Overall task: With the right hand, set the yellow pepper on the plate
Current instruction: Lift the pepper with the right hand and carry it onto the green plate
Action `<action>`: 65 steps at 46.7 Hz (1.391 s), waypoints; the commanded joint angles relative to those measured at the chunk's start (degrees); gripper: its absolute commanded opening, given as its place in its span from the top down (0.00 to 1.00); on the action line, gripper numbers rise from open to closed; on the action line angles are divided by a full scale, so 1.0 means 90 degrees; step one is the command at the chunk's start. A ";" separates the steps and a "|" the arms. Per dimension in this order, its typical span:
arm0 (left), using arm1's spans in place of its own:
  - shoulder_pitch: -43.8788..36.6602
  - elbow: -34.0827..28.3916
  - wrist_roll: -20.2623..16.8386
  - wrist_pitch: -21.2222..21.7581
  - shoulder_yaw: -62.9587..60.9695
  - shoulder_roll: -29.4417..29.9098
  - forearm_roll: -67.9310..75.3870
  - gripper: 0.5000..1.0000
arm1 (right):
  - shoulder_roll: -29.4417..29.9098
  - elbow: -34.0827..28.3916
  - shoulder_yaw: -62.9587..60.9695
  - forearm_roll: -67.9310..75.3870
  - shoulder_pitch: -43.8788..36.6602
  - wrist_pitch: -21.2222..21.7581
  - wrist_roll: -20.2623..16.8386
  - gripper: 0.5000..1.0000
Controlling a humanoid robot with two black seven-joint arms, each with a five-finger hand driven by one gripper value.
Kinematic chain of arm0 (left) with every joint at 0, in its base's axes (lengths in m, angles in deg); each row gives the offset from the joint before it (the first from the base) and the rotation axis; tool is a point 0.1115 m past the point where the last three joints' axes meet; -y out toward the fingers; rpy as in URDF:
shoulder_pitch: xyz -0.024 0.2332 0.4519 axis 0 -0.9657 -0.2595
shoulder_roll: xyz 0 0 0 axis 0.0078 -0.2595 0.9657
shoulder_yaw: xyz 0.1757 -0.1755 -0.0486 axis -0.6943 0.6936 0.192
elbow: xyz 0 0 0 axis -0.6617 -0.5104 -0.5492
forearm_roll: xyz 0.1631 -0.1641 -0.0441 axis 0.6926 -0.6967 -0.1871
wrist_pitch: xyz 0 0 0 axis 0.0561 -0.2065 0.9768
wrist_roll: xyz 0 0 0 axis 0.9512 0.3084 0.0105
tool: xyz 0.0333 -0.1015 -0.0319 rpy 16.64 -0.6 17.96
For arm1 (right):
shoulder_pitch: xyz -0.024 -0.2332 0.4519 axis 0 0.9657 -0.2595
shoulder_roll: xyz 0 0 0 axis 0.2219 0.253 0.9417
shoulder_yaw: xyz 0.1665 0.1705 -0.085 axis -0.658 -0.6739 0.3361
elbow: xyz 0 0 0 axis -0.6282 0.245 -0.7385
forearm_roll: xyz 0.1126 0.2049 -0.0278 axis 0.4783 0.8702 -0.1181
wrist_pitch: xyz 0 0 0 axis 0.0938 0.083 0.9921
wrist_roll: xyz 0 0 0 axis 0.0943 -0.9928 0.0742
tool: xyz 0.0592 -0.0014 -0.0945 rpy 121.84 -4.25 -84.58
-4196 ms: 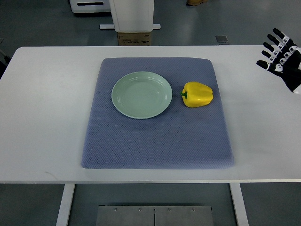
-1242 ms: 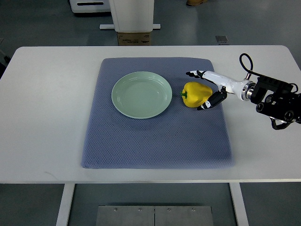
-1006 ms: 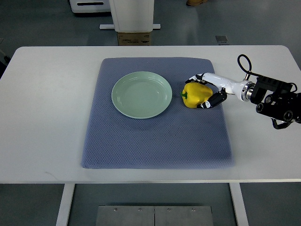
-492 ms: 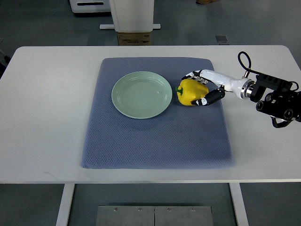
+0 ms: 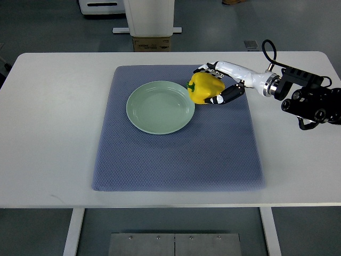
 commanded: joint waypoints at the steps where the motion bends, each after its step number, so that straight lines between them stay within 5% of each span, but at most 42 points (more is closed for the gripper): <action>1: -0.0003 0.0000 0.0010 0.0000 0.0000 0.0000 0.0000 0.00 | 0.0304 0.0010 -0.0030 0.0002 -0.0048 0.0001 -0.0023 1.00; 17: -0.0003 0.0000 0.0000 0.0000 0.0000 0.0000 0.0000 0.00 | 0.1388 0.0410 -0.0333 0.0002 0.0059 0.0001 -0.0443 1.00; 32: -0.0003 0.0000 0.0000 0.0000 0.0000 0.0000 0.0000 0.00 | 0.1408 0.1113 -0.0314 0.0002 0.0440 0.0001 -0.0639 1.00; 49: -0.0003 0.0000 0.0000 0.0000 0.0000 0.0000 0.0000 0.00 | 0.1408 0.1104 -0.0314 0.0002 0.0557 0.0001 -0.0648 1.00; 51: -0.0003 0.0000 0.0000 0.0000 0.0000 0.0000 0.0000 0.00 | 0.1408 0.1104 -0.0314 0.0002 0.0567 0.0001 -0.0648 0.80; 55: -0.0003 0.0000 0.0010 0.0000 0.0000 0.0000 0.0000 0.00 | 0.1408 0.1094 -0.0333 0.0002 0.0626 -0.0009 -0.0639 0.09; 56: -0.0003 0.0000 0.0000 0.0000 0.0000 0.0000 0.0000 0.00 | 0.1408 0.1075 -0.0333 0.0002 0.0635 -0.0009 -0.0639 0.00; 65: -0.0003 0.0000 0.0010 0.0000 0.0000 0.0000 0.0000 0.00 | 0.1408 0.1045 -0.0333 0.0002 0.0665 0.0001 -0.0619 0.00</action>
